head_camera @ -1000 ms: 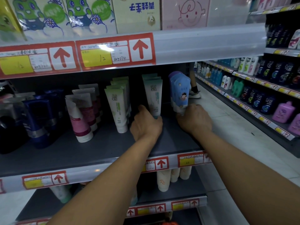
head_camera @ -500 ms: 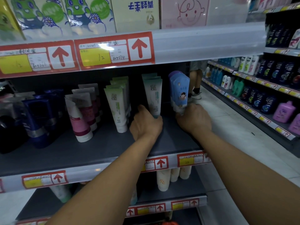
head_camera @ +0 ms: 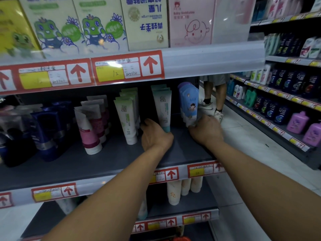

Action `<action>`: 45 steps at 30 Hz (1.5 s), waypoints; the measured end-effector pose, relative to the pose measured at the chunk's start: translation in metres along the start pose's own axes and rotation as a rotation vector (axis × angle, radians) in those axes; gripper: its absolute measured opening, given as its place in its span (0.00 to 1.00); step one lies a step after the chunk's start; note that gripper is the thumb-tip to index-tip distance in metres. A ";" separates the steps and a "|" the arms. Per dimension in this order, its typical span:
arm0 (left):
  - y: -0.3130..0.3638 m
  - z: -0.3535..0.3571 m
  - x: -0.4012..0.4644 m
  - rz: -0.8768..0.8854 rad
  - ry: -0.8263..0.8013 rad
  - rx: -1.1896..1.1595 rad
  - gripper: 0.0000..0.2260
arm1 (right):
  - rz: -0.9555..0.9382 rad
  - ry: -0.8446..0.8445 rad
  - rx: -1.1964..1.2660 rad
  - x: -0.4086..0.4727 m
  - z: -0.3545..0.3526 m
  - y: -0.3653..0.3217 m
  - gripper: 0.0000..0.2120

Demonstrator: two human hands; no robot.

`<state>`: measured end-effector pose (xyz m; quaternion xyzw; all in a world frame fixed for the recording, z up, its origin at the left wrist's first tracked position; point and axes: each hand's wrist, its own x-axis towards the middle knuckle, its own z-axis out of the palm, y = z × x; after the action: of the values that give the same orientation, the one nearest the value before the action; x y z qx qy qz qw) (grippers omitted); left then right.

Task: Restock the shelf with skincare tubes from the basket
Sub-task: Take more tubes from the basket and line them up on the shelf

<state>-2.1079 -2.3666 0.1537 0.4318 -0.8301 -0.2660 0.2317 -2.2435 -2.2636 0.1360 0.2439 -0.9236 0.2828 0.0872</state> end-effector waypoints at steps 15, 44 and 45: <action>-0.019 -0.056 -0.064 0.201 -0.222 -0.112 0.19 | -0.174 -0.293 -0.146 -0.053 -0.062 -0.010 0.10; -0.240 -0.154 -0.177 0.017 -0.196 -0.038 0.04 | -0.500 -0.126 -0.168 -0.270 0.019 -0.098 0.09; -0.248 -0.150 -0.179 -0.001 -0.205 -0.034 0.04 | -0.520 -0.138 -0.182 -0.276 0.028 -0.096 0.09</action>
<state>-1.7756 -2.3729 0.0790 0.3987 -0.8446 -0.3230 0.1531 -1.9576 -2.2382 0.0766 0.4824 -0.8554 0.1494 0.1155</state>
